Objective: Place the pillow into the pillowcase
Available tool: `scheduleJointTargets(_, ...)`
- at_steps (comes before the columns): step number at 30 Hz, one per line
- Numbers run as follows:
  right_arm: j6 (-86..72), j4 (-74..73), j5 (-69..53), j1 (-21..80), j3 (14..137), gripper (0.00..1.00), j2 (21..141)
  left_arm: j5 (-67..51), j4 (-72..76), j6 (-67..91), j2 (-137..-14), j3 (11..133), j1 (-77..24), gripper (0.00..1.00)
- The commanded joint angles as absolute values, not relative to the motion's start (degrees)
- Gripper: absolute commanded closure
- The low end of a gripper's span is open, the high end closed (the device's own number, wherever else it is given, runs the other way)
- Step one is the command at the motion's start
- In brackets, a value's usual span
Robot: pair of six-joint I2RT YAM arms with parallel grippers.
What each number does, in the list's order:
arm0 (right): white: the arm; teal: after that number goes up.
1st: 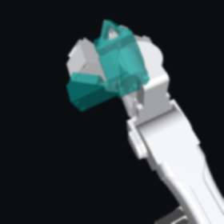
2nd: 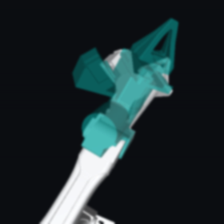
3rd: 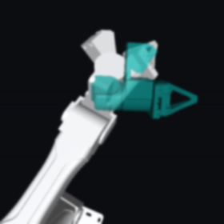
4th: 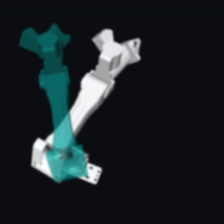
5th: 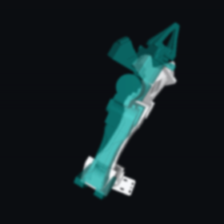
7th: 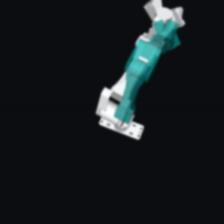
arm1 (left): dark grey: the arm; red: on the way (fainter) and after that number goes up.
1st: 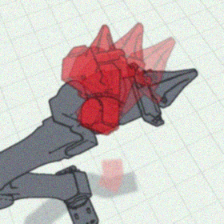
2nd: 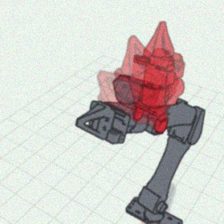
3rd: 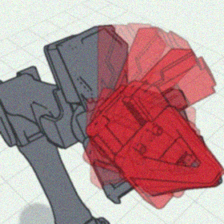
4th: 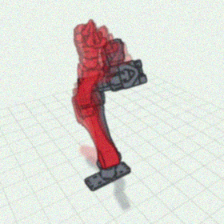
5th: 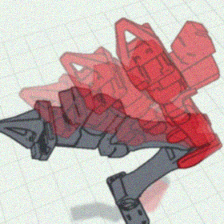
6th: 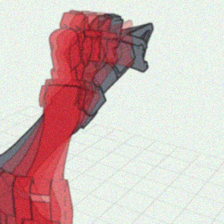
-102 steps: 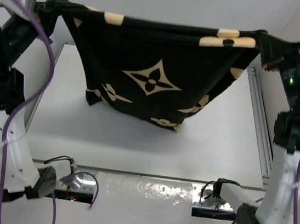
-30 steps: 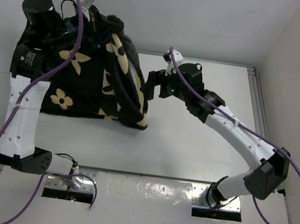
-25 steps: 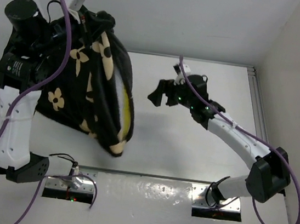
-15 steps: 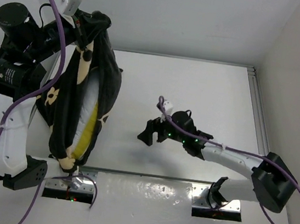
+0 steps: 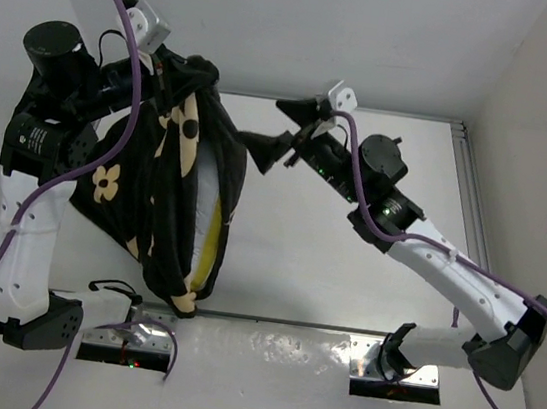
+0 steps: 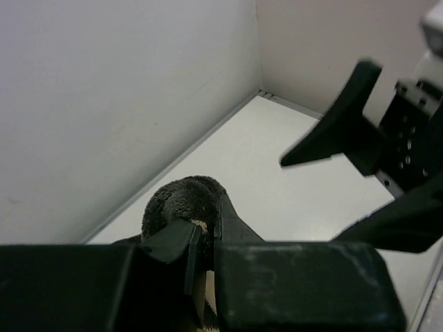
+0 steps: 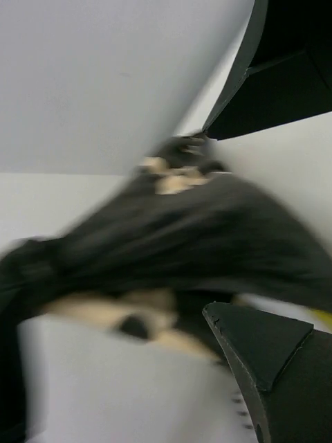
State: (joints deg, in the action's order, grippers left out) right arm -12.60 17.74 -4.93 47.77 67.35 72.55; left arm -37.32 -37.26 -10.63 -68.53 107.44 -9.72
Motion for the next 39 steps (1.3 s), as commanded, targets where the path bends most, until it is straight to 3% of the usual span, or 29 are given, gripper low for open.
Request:
scheduleJointTargets(1,-7.3,19.5,-4.6,48.4,74.5,0.01,79.9,-40.7,-29.7,-9.3,-66.4,107.6,-10.3,1.0)
scheduleJointTargets(15,-12.2,27.8,-5.0,51.7,93.0,0.01,99.8,-40.4,-28.3,-9.5,-65.1,103.7,-10.3,1.0)
scheduleJointTargets(17,-12.6,28.9,-5.6,52.2,94.2,0.07,100.5,-40.3,-28.3,-9.7,-64.8,103.1,-10.3,1.0)
scheduleJointTargets(20,-14.7,31.6,-8.8,52.3,94.7,0.24,101.2,-40.3,-28.1,-9.7,-64.6,102.7,-10.3,1.0)
scheduleJointTargets(23,-16.8,34.5,-9.8,52.5,92.6,0.77,100.6,-39.8,-28.1,-9.8,-64.3,102.4,-10.4,1.0)
scheduleJointTargets(24,-17.7,37.5,-8.7,52.5,90.2,0.99,99.7,-39.6,-28.2,-9.8,-64.1,102.4,-10.3,1.0)
scheduleJointTargets(31,-20.4,36.7,-1.3,49.1,87.6,1.0,95.1,-37.1,-29.4,-11.3,-63.5,102.5,-10.3,1.0)
scheduleJointTargets(32,-19.3,34.0,-0.4,49.1,87.6,0.81,94.7,-36.0,-28.9,-11.2,-63.5,102.7,-10.4,1.0)
scheduleJointTargets(33,-18.6,31.9,-0.2,48.8,88.1,0.48,94.7,-32.3,-28.7,-11.1,-63.6,103.4,-10.3,1.0)
scheduleJointTargets(35,-17.1,23.3,-0.2,48.6,88.9,0.02,94.0,-26.9,-27.2,-10.2,-63.9,104.2,-10.3,1.0)
scheduleJointTargets(38,-17.6,17.2,6.1,48.7,83.3,0.01,88.6,-16.5,-24.2,-10.1,-65.3,105.6,-9.9,1.0)
scheduleJointTargets(39,-19.7,18.4,7.4,48.6,75.5,0.01,83.3,-12.7,-22.4,-9.8,-66.1,106.1,-9.5,1.0)
